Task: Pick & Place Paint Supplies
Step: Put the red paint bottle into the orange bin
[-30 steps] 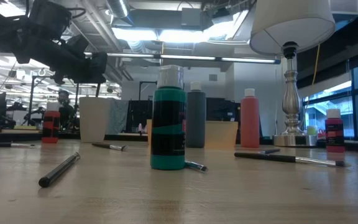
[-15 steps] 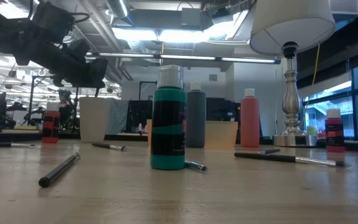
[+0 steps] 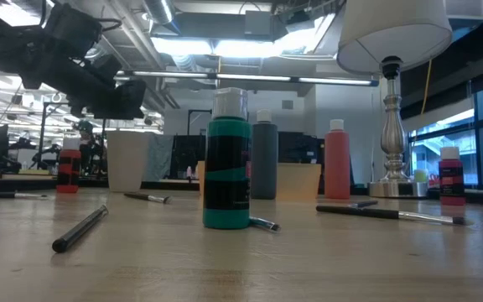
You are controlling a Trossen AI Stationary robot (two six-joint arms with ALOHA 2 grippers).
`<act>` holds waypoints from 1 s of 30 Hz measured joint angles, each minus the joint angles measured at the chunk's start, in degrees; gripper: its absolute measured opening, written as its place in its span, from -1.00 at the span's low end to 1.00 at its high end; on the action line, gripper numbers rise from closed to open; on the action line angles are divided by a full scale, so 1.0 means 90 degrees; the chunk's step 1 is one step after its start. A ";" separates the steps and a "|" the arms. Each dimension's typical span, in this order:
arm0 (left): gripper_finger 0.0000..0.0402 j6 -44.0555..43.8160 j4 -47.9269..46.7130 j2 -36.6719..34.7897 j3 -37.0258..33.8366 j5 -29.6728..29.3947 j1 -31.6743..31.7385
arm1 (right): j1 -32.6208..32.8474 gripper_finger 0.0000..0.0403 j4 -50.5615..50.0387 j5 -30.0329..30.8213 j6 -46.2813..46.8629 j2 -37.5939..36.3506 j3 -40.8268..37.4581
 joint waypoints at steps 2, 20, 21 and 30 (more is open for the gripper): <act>-0.28 0.0002 0.0139 0.0000 0.0000 0.0043 -0.0051 | 0.0002 -0.07 0.0000 0.0000 0.0001 0.0000 0.0000; -0.22 0.1149 0.0708 -0.0502 0.0213 0.0054 -0.0953 | 0.0011 -0.07 0.0007 -0.0010 0.0240 0.0000 0.0000; -0.22 0.1300 0.0699 -0.0565 0.0263 0.0049 -0.1019 | 0.0021 -0.07 0.0005 -0.0012 0.0240 0.0000 0.0000; -0.22 0.2093 0.0342 -0.1084 0.0753 0.0022 -0.1668 | 0.0116 -0.07 0.0039 -0.0016 0.0328 -0.0019 0.0000</act>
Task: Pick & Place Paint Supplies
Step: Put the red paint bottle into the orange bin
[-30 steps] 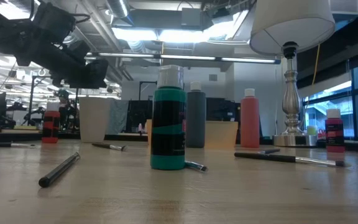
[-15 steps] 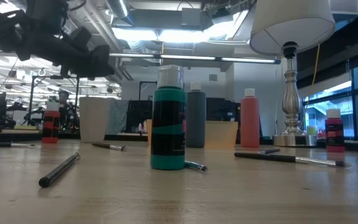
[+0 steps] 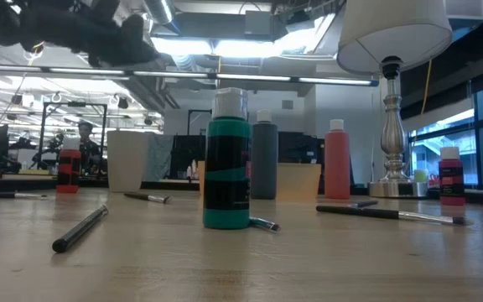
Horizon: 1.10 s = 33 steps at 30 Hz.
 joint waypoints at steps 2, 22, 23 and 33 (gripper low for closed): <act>-0.22 0.0210 -0.0458 -0.0085 0.0204 -0.0004 -0.0158 | 0.0020 -0.07 -0.0009 0.0001 0.0066 0.0000 0.0000; -0.22 -0.3561 -0.8438 -0.0147 0.3821 -0.0022 -0.2493 | 0.0491 -0.07 -0.0179 -0.0161 0.0602 0.0000 0.0000; -0.22 -0.4031 -0.8680 -0.0167 0.3874 0.0174 -0.2540 | 0.0523 -0.07 -0.0178 -0.0166 0.0602 0.0000 0.0000; -0.22 -0.5776 -0.9344 -0.0129 0.3604 0.2344 -0.2803 | 0.0829 -0.07 -0.0184 -0.0538 0.0406 0.0000 0.0000</act>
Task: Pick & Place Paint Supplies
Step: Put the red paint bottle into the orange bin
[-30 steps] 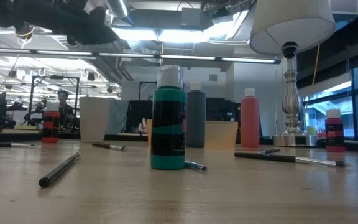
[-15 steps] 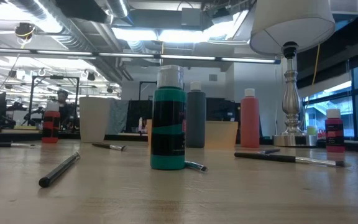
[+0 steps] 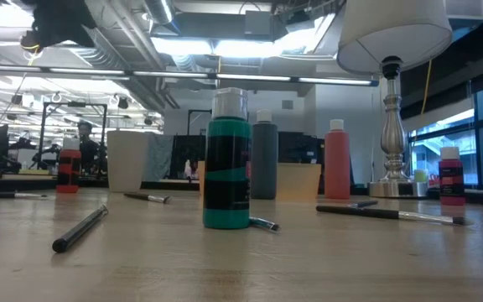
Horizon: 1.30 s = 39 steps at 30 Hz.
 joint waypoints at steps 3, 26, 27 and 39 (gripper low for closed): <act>-0.22 -0.0200 0.0004 0.0139 0.0000 0.0201 -0.0082 | 0.0102 -0.07 -0.0027 -0.0010 -0.0003 0.0000 0.0000; -0.22 0.0220 -0.1011 0.1507 0.0373 0.0731 -0.0005 | 0.0794 -0.07 -0.0400 -0.0275 0.1740 0.0325 -0.0457; -0.22 0.0170 -0.1380 0.1498 0.0472 0.0726 0.0072 | 0.0762 -0.07 -0.0262 -0.0209 0.1819 0.0316 -0.0457; -0.22 -0.0958 -0.3674 0.1701 0.0908 0.0586 0.1829 | 0.0584 -0.07 0.1196 0.0340 0.1982 0.0431 -0.0454</act>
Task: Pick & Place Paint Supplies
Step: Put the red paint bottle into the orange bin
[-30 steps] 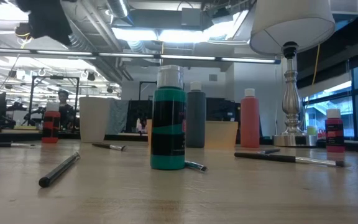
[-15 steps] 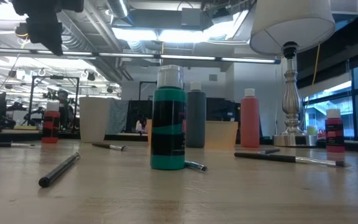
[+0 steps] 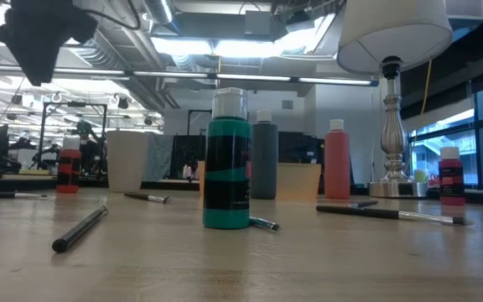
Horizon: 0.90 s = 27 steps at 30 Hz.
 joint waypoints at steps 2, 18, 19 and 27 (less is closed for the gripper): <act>-0.22 -0.0006 0.0051 0.0074 0.0000 -0.0010 0.0399 | -0.0002 -0.07 0.0128 0.0011 0.0002 0.0019 0.0007; -0.22 0.1757 0.0286 0.0460 0.0000 -0.0117 0.2064 | 0.0000 -0.07 0.0677 0.0006 0.0286 0.0310 0.0005; -0.22 0.1822 0.0286 0.0460 0.0000 -0.0111 0.2076 | 0.0000 -0.07 0.0688 0.0006 0.0356 0.0308 0.0005; -0.02 0.2317 0.0286 0.0460 0.0000 -0.0052 0.2250 | 0.0000 -0.07 0.0691 0.0006 0.0401 0.0308 0.0005</act>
